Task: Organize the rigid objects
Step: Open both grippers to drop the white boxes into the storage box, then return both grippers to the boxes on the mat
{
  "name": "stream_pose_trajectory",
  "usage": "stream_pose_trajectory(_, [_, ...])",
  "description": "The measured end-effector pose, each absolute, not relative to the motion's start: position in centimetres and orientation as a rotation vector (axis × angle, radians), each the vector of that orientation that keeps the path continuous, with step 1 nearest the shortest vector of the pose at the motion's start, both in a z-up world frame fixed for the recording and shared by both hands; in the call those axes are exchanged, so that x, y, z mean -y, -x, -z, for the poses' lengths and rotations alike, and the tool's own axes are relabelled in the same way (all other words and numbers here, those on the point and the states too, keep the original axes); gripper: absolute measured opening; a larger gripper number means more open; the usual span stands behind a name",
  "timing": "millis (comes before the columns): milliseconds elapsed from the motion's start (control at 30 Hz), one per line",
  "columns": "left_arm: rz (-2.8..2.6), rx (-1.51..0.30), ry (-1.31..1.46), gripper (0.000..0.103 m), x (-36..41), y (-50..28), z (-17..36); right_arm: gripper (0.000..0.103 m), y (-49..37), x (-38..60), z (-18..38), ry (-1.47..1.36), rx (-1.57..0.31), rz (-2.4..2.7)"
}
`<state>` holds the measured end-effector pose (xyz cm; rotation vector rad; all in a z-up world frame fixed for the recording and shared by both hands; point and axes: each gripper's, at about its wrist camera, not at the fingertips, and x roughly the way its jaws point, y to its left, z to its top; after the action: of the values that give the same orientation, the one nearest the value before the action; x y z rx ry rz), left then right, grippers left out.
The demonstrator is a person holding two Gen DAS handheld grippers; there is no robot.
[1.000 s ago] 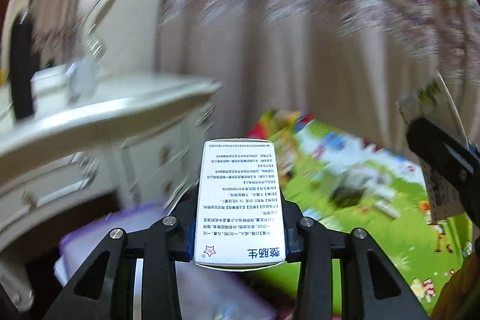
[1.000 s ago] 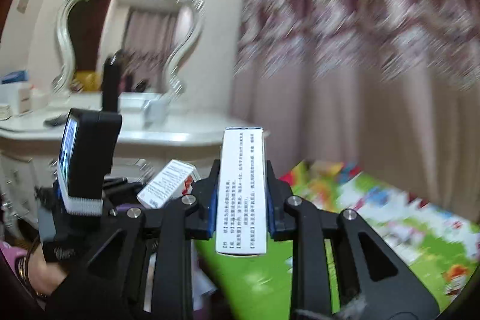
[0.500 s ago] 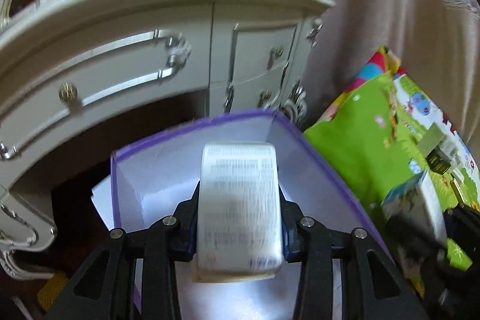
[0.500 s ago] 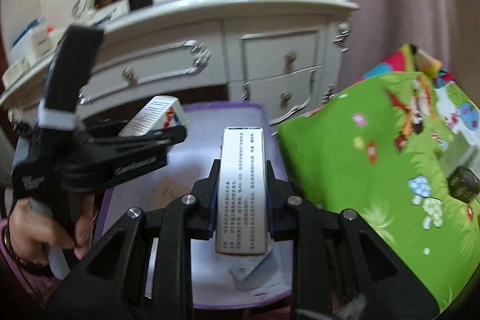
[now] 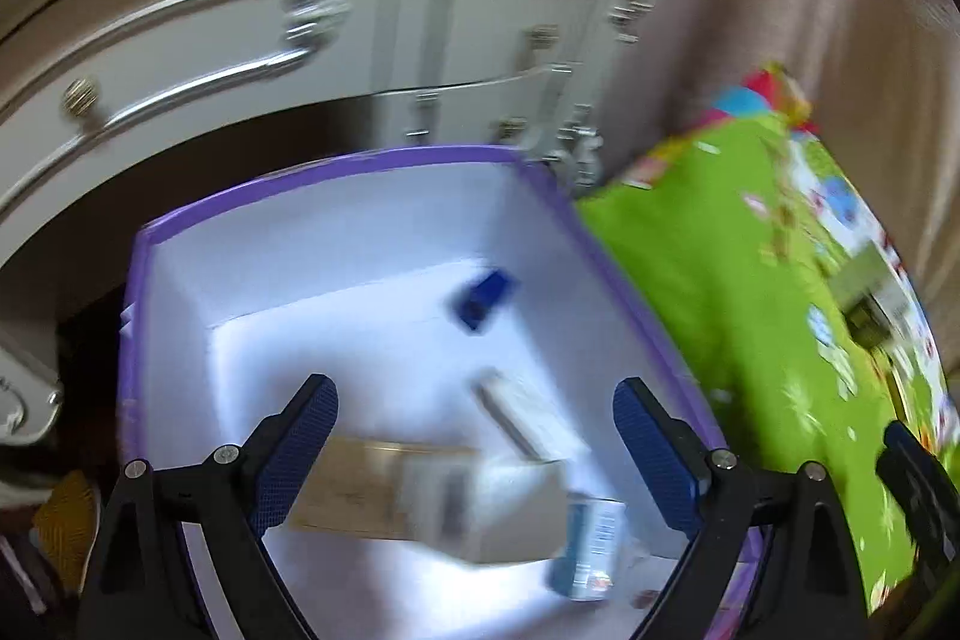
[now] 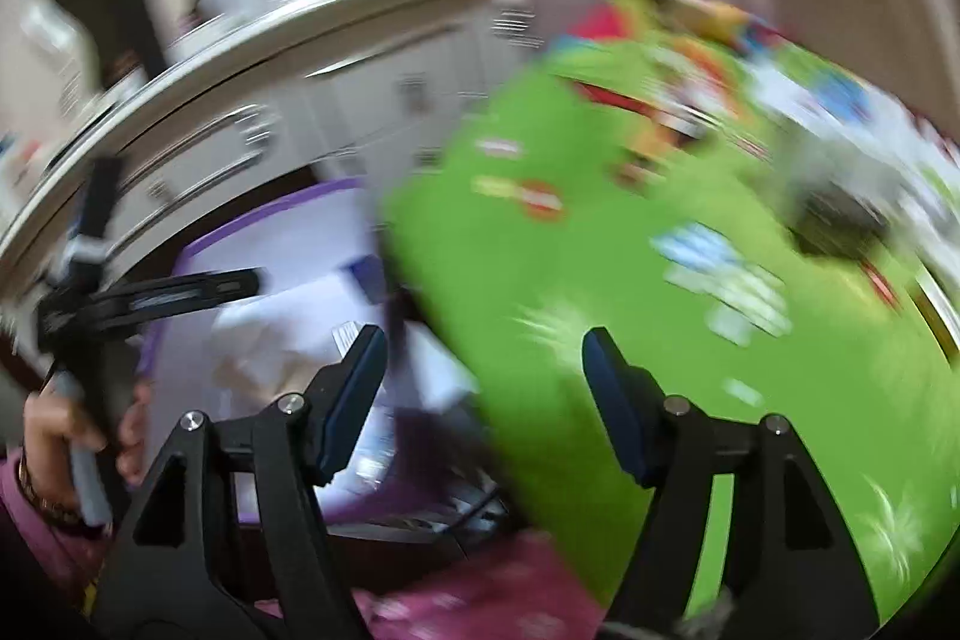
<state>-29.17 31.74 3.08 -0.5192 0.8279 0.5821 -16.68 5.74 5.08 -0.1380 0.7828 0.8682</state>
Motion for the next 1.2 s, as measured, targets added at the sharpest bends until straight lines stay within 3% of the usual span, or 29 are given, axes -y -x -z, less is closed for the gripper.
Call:
stream_pose_trajectory(200, [-0.323,-0.850,0.308,0.096,-21.4,22.7,-4.5,0.074,11.8,6.5,-3.4,0.017,-0.857,-0.514])
stream_pose_trajectory(433, [-0.056,-0.951,0.006,0.097,-9.9,11.1,-1.6,0.077,7.0,14.7,-1.5,0.148,-0.946,-0.338])
stream_pose_trajectory(567, [-0.032,-0.979,-0.025,0.098,-7.8,6.2,0.0,0.091,3.2,15.8,-0.4,0.172,-0.949,-0.342])
stream_pose_trajectory(633, [-0.023,-0.971,0.000,0.103,-7.3,4.3,0.1,0.097,1.6,15.6,-0.1,0.192,-0.920,-0.371])
stream_pose_trajectory(967, [0.003,-0.946,0.008,0.103,-7.8,2.2,0.5,0.103,-6.8,11.6,0.6,0.291,-0.919,-0.580])
stream_pose_trajectory(1000, [0.003,-0.946,0.008,0.103,-7.8,2.2,0.5,0.097,-6.9,11.6,0.5,0.296,-0.915,-0.588])
stream_pose_trajectory(1067, [0.004,-0.945,0.008,0.103,-7.9,2.4,0.5,0.040,-5.9,12.2,-0.1,0.276,-0.876,-0.581])
stream_pose_trajectory(1100, [0.004,-0.945,0.008,0.103,-7.8,2.4,0.5,0.034,-5.4,12.5,-0.4,0.278,-0.872,-0.566])
stream_pose_trajectory(1200, [0.002,-0.944,0.008,0.103,-7.7,2.2,0.6,0.034,-1.1,14.2,-0.6,0.299,-0.851,-0.524])
